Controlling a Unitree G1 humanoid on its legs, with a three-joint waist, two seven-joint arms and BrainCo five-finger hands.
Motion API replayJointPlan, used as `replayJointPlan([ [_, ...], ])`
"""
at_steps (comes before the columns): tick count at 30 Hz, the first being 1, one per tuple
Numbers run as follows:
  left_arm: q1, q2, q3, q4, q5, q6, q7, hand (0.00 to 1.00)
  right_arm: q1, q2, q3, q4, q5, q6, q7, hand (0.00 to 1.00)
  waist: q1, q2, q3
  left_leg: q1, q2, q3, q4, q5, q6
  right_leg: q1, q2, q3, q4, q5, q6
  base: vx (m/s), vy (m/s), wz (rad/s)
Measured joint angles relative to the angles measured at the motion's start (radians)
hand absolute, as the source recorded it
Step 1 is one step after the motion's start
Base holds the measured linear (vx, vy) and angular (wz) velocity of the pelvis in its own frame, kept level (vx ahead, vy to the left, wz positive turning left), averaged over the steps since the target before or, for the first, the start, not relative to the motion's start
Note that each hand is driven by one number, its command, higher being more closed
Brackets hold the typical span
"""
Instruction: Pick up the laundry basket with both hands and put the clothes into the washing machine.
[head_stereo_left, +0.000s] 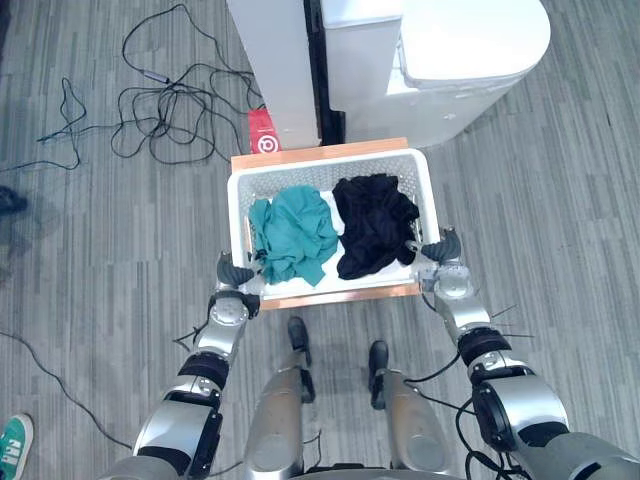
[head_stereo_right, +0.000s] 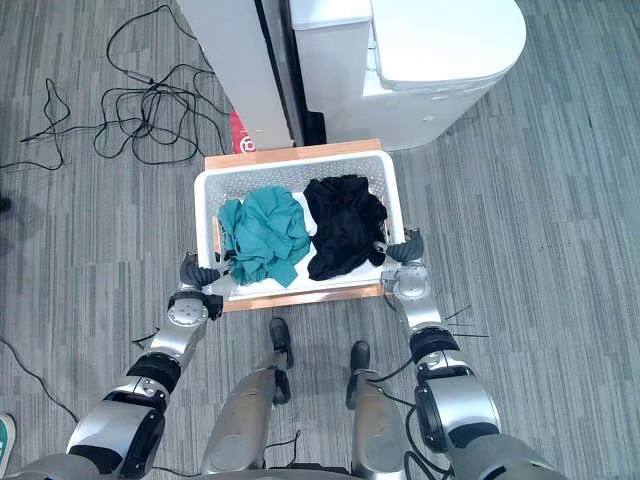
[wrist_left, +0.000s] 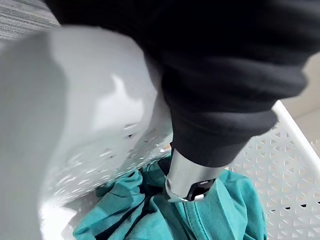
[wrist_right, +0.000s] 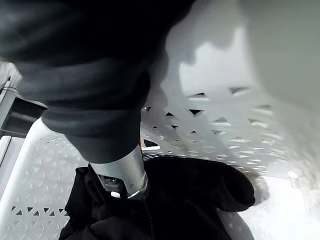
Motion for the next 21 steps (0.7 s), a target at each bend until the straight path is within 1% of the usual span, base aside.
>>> replayJointPlan([
  [3,0.038,0.001,-0.002,-0.044,-0.003,0.005,0.000,1.00,0.066,0.000,0.001,-0.094,0.000,0.007,-0.014,1.00,0.000,0.000,0.000,0.000,0.002,0.001,-0.004,0.000,0.000,0.002,0.003,0.000,-0.007,0.000,0.000,0.06,-0.014,0.01],
  [5,0.099,-0.001,-0.005,-0.121,-0.004,0.022,-0.001,1.00,0.137,0.000,0.003,-0.184,-0.001,0.016,-0.015,1.00,-0.003,-0.001,0.000,0.010,0.001,0.002,-0.015,0.000,-0.001,0.013,0.004,0.000,-0.018,0.000,0.000,0.08,-0.010,0.01],
  [6,0.173,-0.008,-0.009,-0.188,-0.003,0.029,-0.001,1.00,0.214,0.000,0.010,-0.262,-0.005,0.022,-0.015,1.00,-0.006,-0.002,-0.001,0.041,-0.001,0.005,-0.034,0.000,-0.001,0.045,0.005,-0.001,-0.040,0.001,0.001,0.12,-0.015,0.01],
  [8,0.262,-0.027,-0.011,-0.265,-0.003,0.036,-0.002,1.00,0.299,0.003,0.012,-0.342,-0.017,0.027,-0.014,1.00,-0.013,-0.004,-0.002,0.083,-0.005,0.005,-0.051,-0.001,-0.001,0.089,0.005,0.000,-0.059,0.001,0.001,0.13,-0.014,0.03],
  [10,0.406,-0.037,-0.011,-0.408,-0.003,0.039,-0.003,1.00,0.431,0.004,0.018,-0.497,-0.066,0.028,0.002,1.00,-0.026,-0.016,-0.011,0.137,-0.008,0.008,-0.074,-0.003,-0.004,0.141,0.007,0.008,-0.081,0.001,0.001,0.12,-0.010,-0.01],
  [11,0.433,-0.037,-0.011,-0.440,-0.003,0.039,-0.004,1.00,0.460,0.004,0.018,-0.534,-0.078,0.028,0.008,1.00,-0.028,-0.020,-0.018,0.143,-0.008,0.010,-0.074,-0.005,-0.007,0.146,0.007,0.016,-0.084,0.001,0.001,0.12,-0.019,-0.13],
  [12,0.485,-0.037,-0.010,-0.502,-0.002,0.039,-0.013,1.00,0.520,0.005,0.018,-0.606,-0.103,0.028,0.013,1.00,-0.028,-0.030,-0.036,0.155,-0.007,0.016,-0.078,-0.008,-0.010,0.158,0.009,0.027,-0.098,0.001,0.001,0.10,-0.026,-0.22],
  [13,0.533,-0.038,-0.009,-0.553,0.000,0.039,-0.026,1.00,0.577,0.007,0.012,-0.666,-0.124,0.028,0.024,1.00,-0.028,-0.035,-0.067,0.167,-0.007,0.029,-0.092,-0.008,-0.010,0.165,0.011,0.036,-0.112,0.006,0.009,0.08,-0.023,-0.23],
  [14,0.554,-0.038,-0.009,-0.574,0.001,0.039,-0.032,1.00,0.600,0.009,0.007,-0.691,-0.129,0.028,0.033,1.00,-0.029,-0.037,-0.078,0.179,-0.007,0.034,-0.098,-0.008,-0.010,0.175,0.013,0.041,-0.120,0.008,0.011,0.09,-0.011,-0.16],
  [16,0.612,-0.042,-0.012,-0.622,0.009,0.039,-0.064,1.00,0.684,0.023,-0.013,-0.768,-0.154,0.026,0.056,1.00,-0.047,-0.048,-0.119,0.212,-0.012,0.037,-0.102,-0.010,-0.012,0.216,0.009,0.055,-0.146,0.014,0.017,0.09,0.001,-0.12],
  [17,0.648,-0.049,-0.011,-0.651,0.010,0.039,-0.077,1.00,0.725,0.027,-0.014,-0.809,-0.159,0.025,0.061,1.00,-0.052,-0.049,-0.148,0.225,-0.010,0.037,-0.098,-0.024,-0.020,0.231,0.011,0.057,-0.153,0.014,0.017,0.07,-0.005,-0.13],
  [18,0.665,-0.055,-0.009,-0.668,0.011,0.039,-0.084,1.00,0.748,0.028,-0.018,-0.833,-0.159,0.022,0.066,1.00,-0.055,-0.046,-0.160,0.233,-0.005,0.039,-0.095,-0.040,-0.021,0.239,0.014,0.059,-0.157,0.014,0.017,0.09,0.004,-0.31],
  [19,0.692,-0.060,-0.009,-0.706,0.018,0.039,-0.089,1.00,0.779,0.033,-0.027,-0.862,-0.159,0.013,0.076,1.00,-0.054,-0.050,-0.166,0.260,0.006,0.055,-0.083,-0.067,-0.032,0.259,0.024,0.082,-0.161,0.014,0.018,0.06,0.009,-0.50],
  [20,0.714,-0.064,-0.009,-0.729,0.018,0.039,-0.094,1.00,0.801,0.038,-0.034,-0.877,-0.159,0.003,0.083,1.00,-0.053,-0.059,-0.181,0.262,0.012,0.074,-0.051,-0.089,-0.031,0.264,0.026,0.108,-0.161,0.015,0.019,0.03,0.011,-0.57],
  [21,0.721,-0.069,-0.008,-0.731,0.018,0.039,-0.100,1.00,0.810,0.038,-0.038,-0.886,-0.159,0.001,0.088,1.00,-0.052,-0.057,-0.186,0.261,0.019,0.081,-0.028,-0.106,-0.033,0.264,0.029,0.118,-0.162,0.018,0.024,-0.01,0.011,-0.59],
])
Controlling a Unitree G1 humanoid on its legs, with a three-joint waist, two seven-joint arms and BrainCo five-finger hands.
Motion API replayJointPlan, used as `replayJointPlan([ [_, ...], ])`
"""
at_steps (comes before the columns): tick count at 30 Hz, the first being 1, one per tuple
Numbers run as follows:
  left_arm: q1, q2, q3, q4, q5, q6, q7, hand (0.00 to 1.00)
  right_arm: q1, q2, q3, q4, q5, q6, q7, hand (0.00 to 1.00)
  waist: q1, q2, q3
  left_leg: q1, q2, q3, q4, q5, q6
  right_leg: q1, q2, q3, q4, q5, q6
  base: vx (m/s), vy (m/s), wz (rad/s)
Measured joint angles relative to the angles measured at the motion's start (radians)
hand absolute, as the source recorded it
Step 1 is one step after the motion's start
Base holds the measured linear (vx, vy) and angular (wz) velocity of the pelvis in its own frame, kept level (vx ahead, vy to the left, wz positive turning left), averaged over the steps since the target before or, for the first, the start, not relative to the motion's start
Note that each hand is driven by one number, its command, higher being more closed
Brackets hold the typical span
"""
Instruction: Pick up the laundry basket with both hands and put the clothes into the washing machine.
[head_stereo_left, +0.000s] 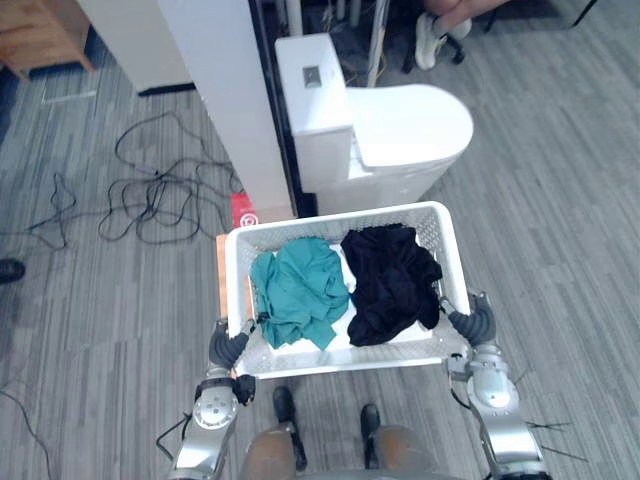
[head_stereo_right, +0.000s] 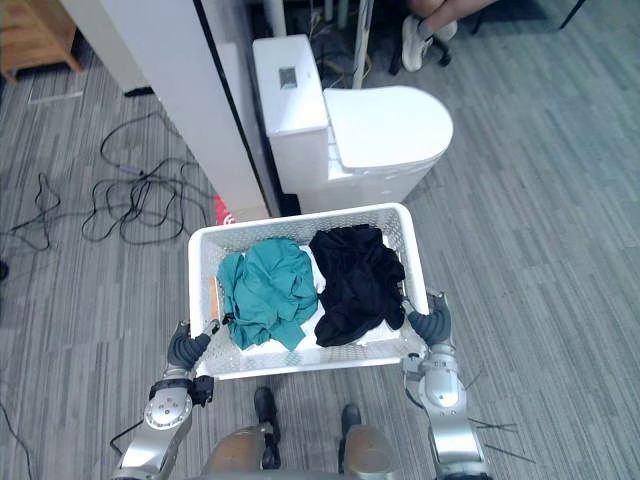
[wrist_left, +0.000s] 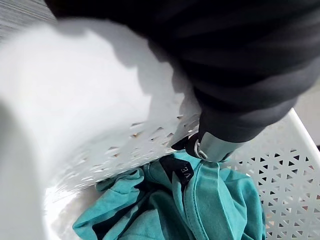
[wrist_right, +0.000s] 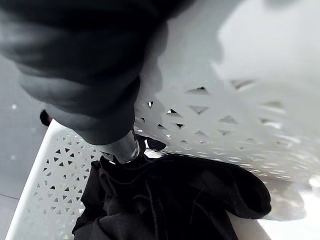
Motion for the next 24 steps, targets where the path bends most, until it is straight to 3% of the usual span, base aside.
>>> replayJointPlan([
  [2,0.021,-0.030,-0.001,-0.017,0.000,0.000,-0.008,1.00,0.006,-0.007,-0.015,-0.016,0.000,-0.002,0.013,1.00,0.001,0.003,-0.008,-0.011,0.011,-0.064,0.089,-0.064,0.003,-0.002,0.011,0.063,0.000,0.006,0.006,-0.03,0.009,-0.75],
  [5,0.017,-0.050,-0.013,-0.018,0.000,0.004,-0.008,1.00,0.024,-0.005,-0.035,-0.025,0.001,-0.003,0.020,1.00,-0.015,0.018,-0.018,-0.023,0.014,-0.077,0.129,-0.097,-0.001,-0.020,0.015,0.120,0.002,0.023,0.024,-0.04,0.057,-0.71],
  [8,0.014,-0.045,-0.025,-0.026,0.000,0.010,-0.008,1.00,0.061,0.021,-0.052,-0.066,0.002,-0.003,0.031,1.00,-0.012,0.016,-0.025,-0.019,0.030,0.046,0.155,-0.123,0.010,-0.090,0.028,0.240,0.016,0.058,0.050,-0.11,0.126,-1.28],
  [9,0.011,-0.042,-0.025,-0.035,0.000,0.015,-0.008,1.00,0.061,0.028,-0.053,-0.067,0.004,-0.003,0.030,1.00,-0.015,0.016,-0.025,-0.022,0.051,0.127,0.192,-0.151,0.017,-0.129,0.040,0.274,0.018,0.091,0.075,-0.11,0.111,-1.68],
  [10,0.008,-0.041,-0.024,-0.036,0.000,0.016,-0.008,1.00,0.060,0.031,-0.053,-0.067,0.008,-0.003,0.029,1.00,-0.016,0.016,-0.025,-0.022,0.061,0.161,0.205,-0.160,0.020,-0.145,0.045,0.257,0.010,0.112,0.079,-0.15,0.114,-1.92],
  [11,0.004,-0.032,-0.022,-0.036,0.000,0.021,-0.008,1.00,0.056,0.043,-0.053,-0.057,0.012,-0.005,0.029,1.00,-0.026,0.014,-0.027,-0.016,0.093,0.238,0.212,-0.167,0.026,-0.154,0.036,0.135,-0.061,0.173,0.022,-0.11,0.049,-1.39],
  [12,0.002,-0.022,-0.020,-0.037,0.000,0.023,-0.008,1.00,0.053,0.053,-0.051,-0.047,0.013,-0.006,0.029,1.00,-0.029,0.008,-0.031,-0.013,0.100,0.280,0.207,-0.169,0.028,-0.156,0.018,0.037,-0.079,0.171,-0.016,-0.13,0.023,-1.82],
  [14,-0.005,-0.019,-0.003,-0.036,0.000,0.044,-0.008,1.00,0.015,0.063,-0.051,0.031,0.015,-0.006,0.027,1.00,-0.037,0.007,-0.030,0.050,0.135,0.463,0.202,-0.175,0.028,-0.197,-0.103,-0.389,0.008,0.104,-0.145,-0.09,0.016,-2.09],
  [16,-0.004,-0.019,0.008,-0.036,0.000,0.051,-0.008,1.00,-0.011,0.061,-0.041,0.083,0.024,-0.006,0.029,1.00,-0.031,0.007,-0.031,0.122,0.172,0.604,0.226,-0.207,0.000,-0.192,-0.170,-0.609,0.088,0.068,-0.199,-0.01,-0.067,-2.39],
  [18,-0.004,-0.020,0.007,-0.036,0.001,0.051,-0.008,1.00,-0.022,0.052,-0.041,0.087,0.034,-0.008,0.031,1.00,-0.034,0.011,-0.036,0.175,0.231,0.720,0.314,-0.266,-0.053,-0.199,-0.171,-0.640,0.134,0.073,-0.145,0.07,-0.162,-2.22],
  [19,-0.004,-0.028,0.001,-0.034,0.002,0.051,-0.008,1.00,-0.018,0.038,-0.043,0.087,0.044,-0.007,0.032,1.00,-0.053,0.025,-0.044,0.206,0.281,0.772,0.391,-0.290,-0.064,-0.218,-0.130,-0.579,0.150,0.080,-0.132,0.16,-0.183,-1.79],
  [20,-0.004,-0.034,-0.003,-0.029,0.010,0.052,-0.010,1.00,-0.016,0.027,-0.042,0.092,0.052,-0.007,0.033,1.00,-0.059,0.033,-0.049,0.212,0.362,0.722,0.539,-0.280,-0.025,-0.224,-0.072,-0.503,0.166,0.083,-0.134,0.19,-0.202,-1.84],
  [21,-0.001,-0.037,-0.005,-0.024,0.011,0.052,-0.011,1.00,-0.018,0.022,-0.042,0.097,0.054,-0.006,0.033,1.00,-0.053,0.036,-0.049,0.201,0.406,0.664,0.629,-0.266,0.072,-0.221,-0.040,-0.469,0.172,0.077,-0.143,0.21,-0.229,-2.16],
  [22,0.017,-0.041,-0.007,-0.023,0.011,0.052,-0.011,1.00,-0.023,0.005,-0.028,0.104,0.059,-0.006,0.035,1.00,-0.033,0.044,-0.052,0.136,0.467,0.509,0.809,-0.175,0.290,-0.203,0.030,-0.385,0.162,0.068,-0.157,0.26,-0.213,-2.57],
  [23,0.036,-0.051,-0.011,-0.022,0.010,0.052,-0.010,1.00,-0.029,-0.021,-0.012,0.106,0.061,-0.006,0.033,1.00,-0.008,0.061,-0.060,0.043,0.429,0.270,0.935,-0.179,0.246,-0.184,0.078,-0.306,0.142,0.061,-0.163,0.27,-0.147,-2.57],
  [24,0.039,-0.061,-0.012,-0.021,0.009,0.052,-0.010,1.00,-0.033,-0.038,-0.009,0.106,0.062,-0.005,0.033,1.00,0.003,0.068,-0.059,-0.008,0.377,0.164,0.964,-0.199,0.197,-0.173,0.089,-0.281,0.130,0.061,-0.163,0.31,-0.009,-2.37],
])
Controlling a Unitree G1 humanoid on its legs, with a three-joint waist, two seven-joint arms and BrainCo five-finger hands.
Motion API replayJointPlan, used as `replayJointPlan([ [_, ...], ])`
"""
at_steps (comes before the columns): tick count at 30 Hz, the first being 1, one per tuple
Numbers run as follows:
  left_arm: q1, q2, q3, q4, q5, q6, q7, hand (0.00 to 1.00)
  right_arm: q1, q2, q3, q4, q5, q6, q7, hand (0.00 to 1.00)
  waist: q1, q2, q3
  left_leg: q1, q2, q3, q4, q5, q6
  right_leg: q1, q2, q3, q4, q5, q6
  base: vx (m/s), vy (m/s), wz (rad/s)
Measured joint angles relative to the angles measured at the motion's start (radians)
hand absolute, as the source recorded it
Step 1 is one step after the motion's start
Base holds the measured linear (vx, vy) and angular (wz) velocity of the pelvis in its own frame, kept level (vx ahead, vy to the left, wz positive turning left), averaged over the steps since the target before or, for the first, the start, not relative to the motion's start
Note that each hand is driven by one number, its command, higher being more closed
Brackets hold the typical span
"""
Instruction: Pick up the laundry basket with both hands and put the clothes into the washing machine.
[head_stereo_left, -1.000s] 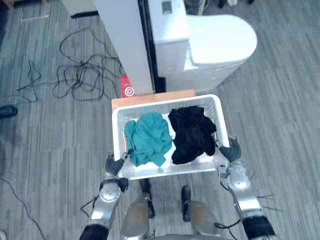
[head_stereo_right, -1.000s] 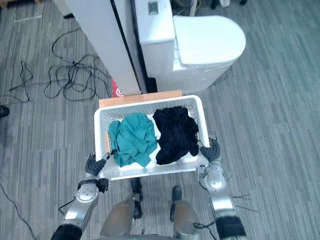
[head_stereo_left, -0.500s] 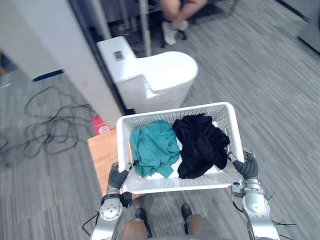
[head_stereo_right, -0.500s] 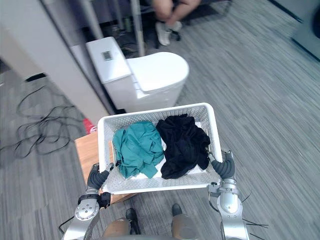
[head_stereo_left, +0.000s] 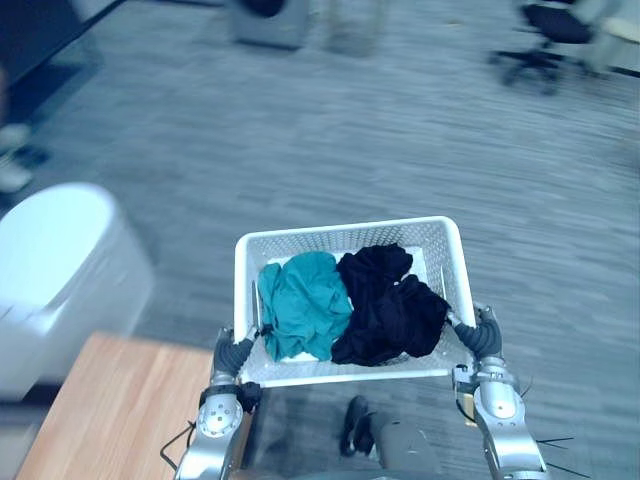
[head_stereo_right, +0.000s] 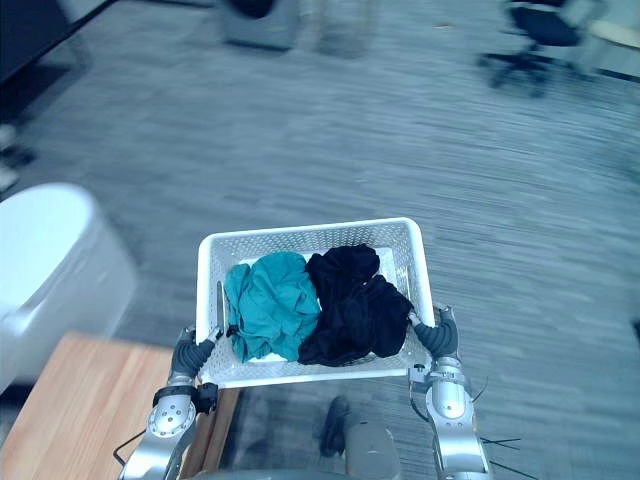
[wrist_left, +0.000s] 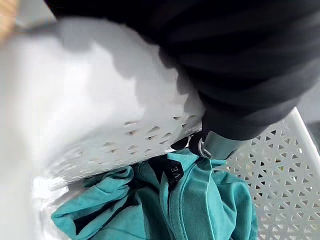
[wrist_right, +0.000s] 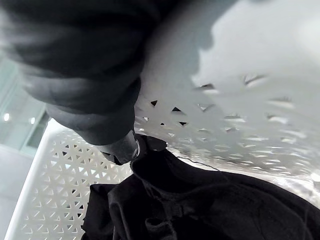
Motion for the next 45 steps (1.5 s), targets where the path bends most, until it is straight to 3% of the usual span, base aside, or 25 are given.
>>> replayJointPlan([
  [4,0.040,-0.025,0.009,0.003,-0.003,-0.001,0.002,1.00,-0.012,-0.043,0.031,0.001,0.018,0.011,0.020,1.00,0.063,0.005,0.004,-0.196,-0.293,-0.280,-0.251,-0.062,-0.083,0.118,0.006,0.137,-0.112,0.013,-0.011,0.31,0.125,-1.76],
  [6,0.045,-0.038,0.016,0.002,-0.004,0.000,0.002,1.00,-0.009,-0.060,0.044,0.000,0.018,0.011,0.020,1.00,0.062,0.039,0.003,-0.233,-0.344,-0.334,-0.597,0.024,-0.186,0.175,0.018,0.166,-0.176,0.011,0.033,0.35,0.212,-1.14],
  [7,0.052,-0.044,0.024,0.003,-0.004,0.000,0.002,1.00,-0.006,-0.058,0.051,0.003,0.019,0.015,0.018,1.00,0.084,0.042,0.005,-0.209,-0.356,-0.328,-0.651,0.112,-0.185,0.207,0.026,0.205,-0.197,0.005,0.048,0.48,0.222,-0.88],
  [9,0.056,-0.044,0.028,-0.005,-0.004,0.000,-0.001,1.00,-0.007,-0.045,0.052,-0.004,0.019,0.016,0.016,1.00,0.077,0.027,-0.002,-0.220,-0.382,-0.309,-0.629,0.106,-0.188,0.228,-0.006,0.250,-0.235,-0.003,0.082,0.43,0.219,-0.07],
  [11,0.036,-0.078,0.034,-0.007,0.000,0.002,-0.001,1.00,-0.025,-0.069,0.040,0.009,0.019,0.019,0.011,1.00,0.083,0.038,-0.006,-0.278,-0.379,-0.254,-0.587,0.087,-0.113,0.223,-0.034,0.231,-0.198,-0.063,0.119,0.49,0.343,0.47],
  [12,0.057,-0.086,0.048,-0.007,0.000,0.008,-0.001,1.00,-0.027,-0.057,0.044,0.013,0.017,0.023,0.019,1.00,0.098,0.007,-0.016,-0.240,-0.420,-0.223,-0.584,0.050,-0.035,0.202,-0.081,0.241,-0.093,-0.139,0.149,0.51,0.292,0.21],
  [13,0.072,-0.086,0.051,-0.006,0.000,0.012,-0.001,1.00,-0.016,-0.049,0.050,0.015,0.017,0.023,0.022,1.00,0.099,-0.014,-0.028,-0.217,-0.457,-0.215,-0.575,0.012,-0.024,0.178,-0.114,0.258,0.023,-0.174,0.187,0.59,0.270,0.42],
  [15,0.082,-0.077,0.051,-0.006,0.000,0.019,-0.001,1.00,-0.015,-0.036,0.048,0.050,0.017,0.023,0.030,1.00,0.100,-0.020,-0.028,-0.145,-0.514,-0.226,-0.550,-0.059,-0.004,0.088,-0.158,0.318,0.389,-0.184,0.361,0.61,0.227,0.57],
  [17,0.089,-0.037,0.051,-0.005,0.001,0.040,-0.001,1.00,-0.025,-0.008,0.058,0.113,0.016,0.024,0.042,1.00,0.078,-0.014,-0.025,0.017,-0.569,-0.289,-0.611,-0.110,0.012,-0.022,-0.209,0.283,0.750,-0.169,0.275,0.76,0.179,0.63],
  [19,0.090,-0.027,0.051,-0.007,0.002,0.041,-0.001,1.00,-0.025,-0.002,0.061,0.118,0.017,0.023,0.043,1.00,0.066,0.013,-0.026,0.130,-0.564,-0.333,-0.705,-0.111,0.012,-0.099,-0.221,0.194,0.741,-0.209,0.161,0.64,0.038,0.53],
  [23,0.055,-0.002,0.028,-0.011,0.001,0.042,-0.001,1.00,-0.026,-0.005,0.047,0.103,0.018,0.015,0.043,1.00,0.020,0.048,-0.010,0.285,-0.500,-0.424,-0.818,-0.123,-0.013,-0.253,-0.136,0.152,0.375,-0.170,0.145,0.62,-0.068,0.62],
  [25,0.025,0.001,0.018,-0.010,0.002,0.042,-0.001,1.00,-0.017,-0.003,0.026,0.070,0.018,0.015,0.042,1.00,-0.004,0.020,-0.006,0.352,-0.492,-0.442,-0.824,-0.142,-0.073,-0.266,-0.112,0.202,-0.055,0.064,0.176,0.73,-0.173,0.76],
  [26,0.020,0.000,0.010,-0.003,0.002,0.042,-0.001,1.00,-0.009,-0.009,0.023,0.053,0.017,0.015,0.041,1.00,-0.010,0.015,-0.010,0.388,-0.490,-0.466,-0.825,-0.152,-0.090,-0.264,-0.109,0.221,-0.081,0.225,0.160,0.95,-0.254,0.53],
  [27,0.007,-0.019,-0.005,0.011,0.002,0.043,-0.001,1.00,-0.011,-0.028,0.005,0.049,0.017,0.018,0.040,1.00,-0.011,0.059,-0.017,0.414,-0.449,-0.486,-0.801,-0.144,-0.106,-0.272,-0.083,0.212,0.010,0.292,0.109,0.78,-0.196,0.37],
  [28,-0.016,-0.037,-0.014,0.018,0.012,0.044,-0.001,1.00,-0.020,-0.040,-0.016,0.049,0.018,0.032,0.041,1.00,-0.002,0.072,-0.015,0.373,-0.428,-0.487,-0.685,-0.084,-0.184,-0.282,-0.077,0.196,0.105,0.211,0.095,0.76,-0.186,0.24],
  [29,-0.021,-0.042,-0.018,0.026,0.014,0.044,-0.001,1.00,-0.018,-0.042,-0.022,0.049,0.018,0.034,0.041,1.00,-0.001,0.072,-0.015,0.342,-0.427,-0.488,-0.603,-0.029,-0.193,-0.274,-0.080,0.186,0.139,0.173,0.088,0.73,-0.215,0.25],
  [31,-0.008,-0.055,-0.018,0.037,0.012,0.043,-0.001,1.00,0.007,-0.038,-0.019,0.023,0.020,0.033,0.040,1.00,-0.003,0.080,0.006,0.200,-0.374,-0.482,-0.216,0.296,-0.251,-0.121,-0.071,0.150,0.115,0.075,0.073,0.87,-0.219,0.33],
  [32,-0.004,-0.055,-0.021,0.031,0.012,0.042,-0.001,1.00,0.026,-0.034,-0.020,-0.002,0.022,0.034,0.037,1.00,0.004,0.097,0.006,0.064,-0.303,-0.450,0.066,0.265,-0.218,-0.024,-0.045,0.125,0.067,0.046,0.059,0.67,-0.100,0.24],
  [35,-0.007,-0.040,-0.021,0.025,0.008,0.039,-0.001,1.00,0.030,-0.020,-0.017,-0.028,0.030,0.032,0.019,1.00,0.056,0.060,0.032,-0.167,-0.266,-0.347,0.233,0.094,-0.115,0.190,-0.041,0.144,-0.070,-0.004,0.051,0.63,-0.056,-0.06],
  [39,-0.005,-0.044,-0.022,0.018,-0.005,0.037,-0.003,1.00,0.021,-0.029,-0.021,-0.032,0.031,0.031,0.019,1.00,0.065,0.047,0.041,-0.324,-0.348,-0.279,-0.294,0.026,-0.127,0.329,-0.106,0.165,-0.146,-0.089,0.119,0.56,0.145,-0.05],
  [40,-0.002,-0.044,-0.023,0.009,-0.004,0.038,-0.008,1.00,0.021,-0.034,-0.021,-0.017,0.039,0.031,0.019,1.00,0.070,0.059,0.038,-0.323,-0.378,-0.297,-0.562,0.084,-0.188,0.369,-0.123,0.185,-0.152,-0.130,0.150,0.64,0.290,-0.41],
  [41,0.001,-0.032,-0.020,0.006,0.003,0.042,-0.010,1.00,0.005,-0.026,-0.021,0.030,0.039,0.032,0.015,1.00,0.085,0.049,0.034,-0.281,-0.407,-0.252,-0.617,0.177,-0.073,0.416,-0.147,0.235,-0.178,-0.163,0.156,0.66,0.296,-0.36],
  [42,0.001,-0.025,-0.018,0.002,0.004,0.047,-0.008,1.00,-0.007,-0.019,-0.018,0.048,0.040,0.035,0.011,1.00,0.075,0.027,0.027,-0.285,-0.422,-0.240,-0.589,0.147,-0.082,0.436,-0.161,0.268,-0.193,-0.159,0.143,0.73,0.286,-0.22],
  [43,-0.001,-0.027,-0.020,-0.015,0.016,0.059,-0.009,1.00,-0.020,-0.036,-0.021,0.050,0.039,0.035,0.015,1.00,0.063,0.039,0.024,-0.312,-0.419,-0.238,-0.490,0.092,0.017,0.453,-0.162,0.301,-0.205,-0.116,0.163,0.59,0.228,0.02],
  [45,0.000,-0.022,-0.019,-0.016,0.021,0.064,-0.009,1.00,-0.042,-0.026,-0.019,0.073,0.036,0.035,0.019,1.00,0.069,0.027,0.023,-0.326,-0.407,-0.203,-0.335,0.025,0.029,0.449,-0.187,0.358,-0.099,-0.102,0.179,0.68,0.353,-0.22],
])
